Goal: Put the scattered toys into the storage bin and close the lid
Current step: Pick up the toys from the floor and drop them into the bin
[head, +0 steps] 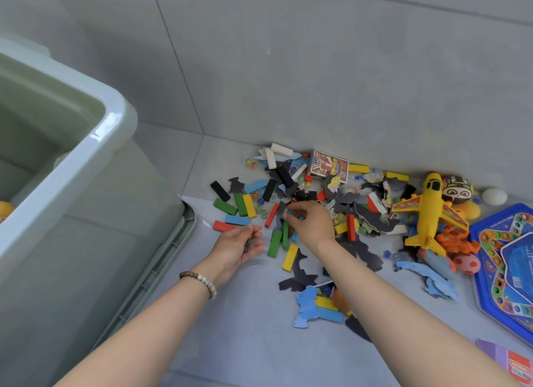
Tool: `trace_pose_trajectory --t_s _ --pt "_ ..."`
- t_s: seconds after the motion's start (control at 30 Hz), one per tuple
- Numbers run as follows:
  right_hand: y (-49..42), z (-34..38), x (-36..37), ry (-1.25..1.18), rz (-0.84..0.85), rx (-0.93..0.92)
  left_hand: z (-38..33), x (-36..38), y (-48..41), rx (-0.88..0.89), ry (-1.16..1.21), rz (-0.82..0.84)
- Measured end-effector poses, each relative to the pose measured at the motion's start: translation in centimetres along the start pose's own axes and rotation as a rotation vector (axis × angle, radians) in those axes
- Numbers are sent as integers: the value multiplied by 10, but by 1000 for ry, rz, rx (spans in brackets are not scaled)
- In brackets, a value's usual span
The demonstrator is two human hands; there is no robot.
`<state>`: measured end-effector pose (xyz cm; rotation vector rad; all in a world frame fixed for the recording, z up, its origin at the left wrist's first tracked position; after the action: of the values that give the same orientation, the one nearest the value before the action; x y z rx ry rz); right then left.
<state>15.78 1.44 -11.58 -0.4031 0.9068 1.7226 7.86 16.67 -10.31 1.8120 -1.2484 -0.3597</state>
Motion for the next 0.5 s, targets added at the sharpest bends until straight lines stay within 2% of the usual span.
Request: trace_pose_trajectory --t_s 0.5 --pt "12 4 16 -22 -2 77 5 -5 2 -34 7 -21"
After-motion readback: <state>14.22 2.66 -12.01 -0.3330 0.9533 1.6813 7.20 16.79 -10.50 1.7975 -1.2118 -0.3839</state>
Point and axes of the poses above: each hand's wrist, its own y-axis away from the middle knuckle, its own x-axis out of the palm, z = x × y, the point moved 1 cm from there along -y, towards the middle knuckle, and after that the axes turned 1 degree about x, right-handed, at the moved point
